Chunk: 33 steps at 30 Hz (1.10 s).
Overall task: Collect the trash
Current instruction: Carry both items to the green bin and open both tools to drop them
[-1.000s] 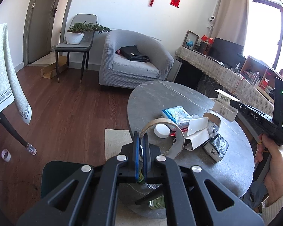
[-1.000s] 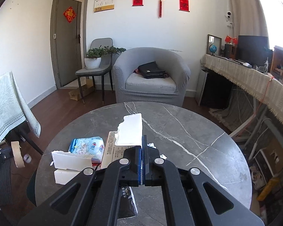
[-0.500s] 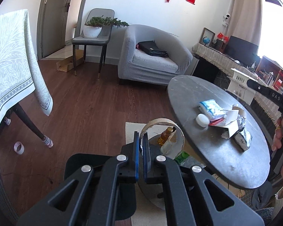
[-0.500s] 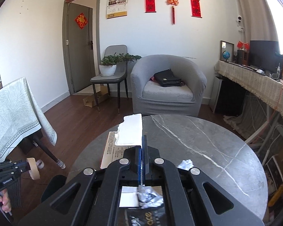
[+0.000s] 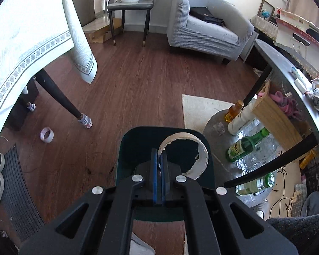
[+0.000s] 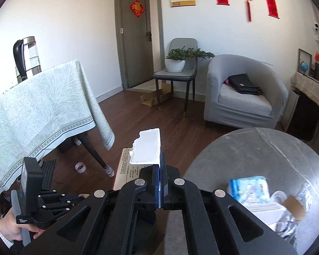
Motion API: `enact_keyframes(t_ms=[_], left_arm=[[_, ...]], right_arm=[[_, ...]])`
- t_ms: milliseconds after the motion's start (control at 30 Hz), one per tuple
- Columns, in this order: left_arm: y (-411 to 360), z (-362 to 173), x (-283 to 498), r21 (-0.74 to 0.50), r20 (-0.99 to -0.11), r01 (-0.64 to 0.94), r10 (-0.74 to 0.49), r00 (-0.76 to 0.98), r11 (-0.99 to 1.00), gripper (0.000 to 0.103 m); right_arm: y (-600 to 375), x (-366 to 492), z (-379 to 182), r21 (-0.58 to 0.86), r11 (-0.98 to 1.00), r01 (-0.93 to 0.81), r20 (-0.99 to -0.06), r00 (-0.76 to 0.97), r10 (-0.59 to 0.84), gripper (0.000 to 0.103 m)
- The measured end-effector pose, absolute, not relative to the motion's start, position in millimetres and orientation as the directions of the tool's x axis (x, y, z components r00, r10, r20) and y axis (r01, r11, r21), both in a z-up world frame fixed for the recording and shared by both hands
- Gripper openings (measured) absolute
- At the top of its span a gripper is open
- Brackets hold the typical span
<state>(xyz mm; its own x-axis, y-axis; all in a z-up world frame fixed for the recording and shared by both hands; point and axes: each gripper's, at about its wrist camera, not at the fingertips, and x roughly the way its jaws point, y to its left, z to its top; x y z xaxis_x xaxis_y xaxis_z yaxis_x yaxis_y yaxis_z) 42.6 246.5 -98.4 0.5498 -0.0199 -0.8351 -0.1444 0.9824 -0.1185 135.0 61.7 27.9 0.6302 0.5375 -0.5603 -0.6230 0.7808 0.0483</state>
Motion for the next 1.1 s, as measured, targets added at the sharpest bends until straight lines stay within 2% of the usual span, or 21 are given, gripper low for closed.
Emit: enact_keyframes(t_ms=[200,333,533,667,967,1033,1100], left_arm=[[258,-129,41,-0.111,-0.898,-0.145,-0.036,0.439,0.983,0.004],[265,-150,38,-0.1,-0.932,-0.16,-0.036,0.362,0.982,0.021],[282,-148,29,-0.113,-0.923,-0.19,-0.033,0.383,0.975,0.026],[288,-133,25,-0.139,-0.899,-0.196,-0.041,0.435,0.971,0.036],[296,-95,18,-0.174,-0.834,-0.199,-0.037,0.55,0.964,0.033],[299,-86,17,-0.192,-0.816,-0.205,-0.041,0.577,0.96,0.03],[300,-77,16,-0.201,-0.796,-0.204,-0.038,0.604,0.958,0.023]], right_arm=[[104,130,1,0.065,0.729,-0.682,-0.621,0.544,0.564,0.0],[119,134,-13,0.091,0.715,-0.694,-0.652,0.501,0.569,0.0],[142,141,-45,0.125,0.703,-0.7,-0.717,0.426,0.552,0.0],[158,142,-69,0.115,0.697,-0.708,-0.767,0.382,0.515,0.0],[185,141,-116,0.101,0.68,-0.726,-0.853,0.289,0.434,0.0],[189,142,-125,0.103,0.679,-0.727,-0.87,0.265,0.415,0.0],[193,142,-135,0.106,0.678,-0.728,-0.887,0.238,0.395,0.0]])
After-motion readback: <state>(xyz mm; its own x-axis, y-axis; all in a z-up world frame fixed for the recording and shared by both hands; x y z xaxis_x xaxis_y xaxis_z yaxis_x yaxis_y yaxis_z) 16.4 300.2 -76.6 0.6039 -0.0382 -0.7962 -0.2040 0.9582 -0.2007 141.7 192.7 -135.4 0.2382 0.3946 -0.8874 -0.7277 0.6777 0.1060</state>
